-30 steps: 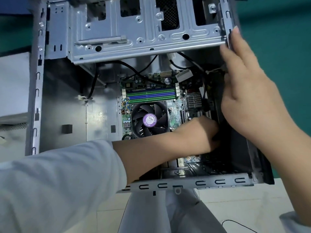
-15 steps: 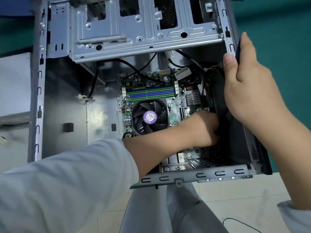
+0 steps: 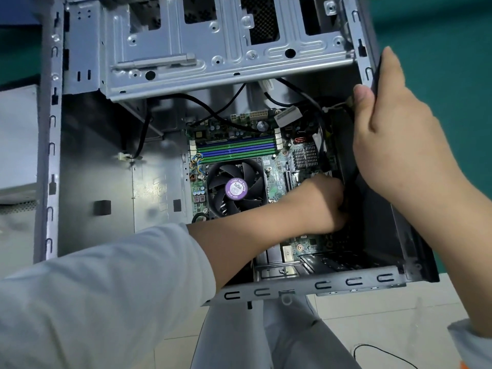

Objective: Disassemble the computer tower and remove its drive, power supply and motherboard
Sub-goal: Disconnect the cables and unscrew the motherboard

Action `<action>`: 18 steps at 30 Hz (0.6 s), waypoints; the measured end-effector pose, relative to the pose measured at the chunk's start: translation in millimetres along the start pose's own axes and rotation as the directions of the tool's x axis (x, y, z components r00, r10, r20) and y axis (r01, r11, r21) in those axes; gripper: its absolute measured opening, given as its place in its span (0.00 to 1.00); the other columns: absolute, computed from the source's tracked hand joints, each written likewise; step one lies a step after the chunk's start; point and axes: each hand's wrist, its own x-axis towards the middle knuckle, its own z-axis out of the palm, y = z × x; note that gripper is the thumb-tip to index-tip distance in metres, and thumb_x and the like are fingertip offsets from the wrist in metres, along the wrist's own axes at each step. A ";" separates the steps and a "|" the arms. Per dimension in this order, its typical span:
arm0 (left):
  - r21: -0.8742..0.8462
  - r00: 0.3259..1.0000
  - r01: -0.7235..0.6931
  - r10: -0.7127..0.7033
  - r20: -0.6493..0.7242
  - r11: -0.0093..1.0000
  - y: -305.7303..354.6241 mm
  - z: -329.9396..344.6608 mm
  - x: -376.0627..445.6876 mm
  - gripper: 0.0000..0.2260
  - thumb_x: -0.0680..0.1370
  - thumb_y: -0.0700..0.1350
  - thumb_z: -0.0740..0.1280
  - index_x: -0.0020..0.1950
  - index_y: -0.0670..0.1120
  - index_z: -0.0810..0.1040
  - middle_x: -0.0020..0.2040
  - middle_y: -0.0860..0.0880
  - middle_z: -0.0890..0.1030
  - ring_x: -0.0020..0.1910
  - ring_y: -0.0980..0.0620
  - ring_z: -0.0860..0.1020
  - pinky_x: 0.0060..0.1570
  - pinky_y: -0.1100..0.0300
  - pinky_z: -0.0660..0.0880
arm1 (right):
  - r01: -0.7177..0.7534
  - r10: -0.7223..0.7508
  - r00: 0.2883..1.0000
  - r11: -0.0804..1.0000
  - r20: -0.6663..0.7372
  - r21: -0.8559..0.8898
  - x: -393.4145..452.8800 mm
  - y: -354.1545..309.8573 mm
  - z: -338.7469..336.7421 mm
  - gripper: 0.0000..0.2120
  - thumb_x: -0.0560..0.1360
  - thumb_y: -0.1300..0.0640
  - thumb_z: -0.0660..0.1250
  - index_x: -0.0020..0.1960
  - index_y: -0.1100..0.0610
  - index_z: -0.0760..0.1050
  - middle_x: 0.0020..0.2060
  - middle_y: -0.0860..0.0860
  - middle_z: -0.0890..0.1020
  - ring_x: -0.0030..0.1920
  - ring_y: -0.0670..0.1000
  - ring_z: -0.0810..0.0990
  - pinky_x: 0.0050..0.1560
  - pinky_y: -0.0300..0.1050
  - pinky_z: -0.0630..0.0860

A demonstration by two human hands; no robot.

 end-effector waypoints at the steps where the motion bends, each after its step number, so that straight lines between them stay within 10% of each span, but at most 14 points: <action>1: 0.035 1.000 -0.029 0.029 -0.007 0.999 1.2 0.7 -0.3 0.15 0.74 0.44 0.67 0.29 0.42 0.70 0.26 0.45 0.72 0.30 0.46 0.72 0.27 0.63 0.63 | 0.002 -0.002 1.000 1.000 0.002 -0.005 0.4 0.1 0.2 0.25 0.83 0.49 0.47 0.77 0.55 0.47 0.61 0.61 0.74 0.53 0.65 0.74 0.43 0.48 0.60; 11: -0.035 0.999 0.000 0.001 0.035 0.999 -2.4 -2.0 -0.9 0.11 0.75 0.47 0.69 0.44 0.39 0.82 0.40 0.43 0.83 0.42 0.47 0.80 0.42 0.57 0.75 | 0.024 -0.024 1.000 1.000 0.001 -0.006 0.3 0.7 1.1 0.25 0.83 0.50 0.48 0.77 0.56 0.48 0.60 0.61 0.75 0.52 0.65 0.74 0.43 0.47 0.60; 18: 0.176 0.992 -0.127 0.121 0.043 0.976 7.5 -0.6 -3.6 0.14 0.75 0.44 0.65 0.31 0.43 0.68 0.29 0.44 0.73 0.32 0.45 0.70 0.32 0.60 0.65 | 0.021 -0.021 1.000 1.000 0.008 -0.008 -0.8 0.0 0.5 0.25 0.83 0.50 0.48 0.77 0.56 0.48 0.60 0.61 0.74 0.53 0.65 0.74 0.44 0.48 0.61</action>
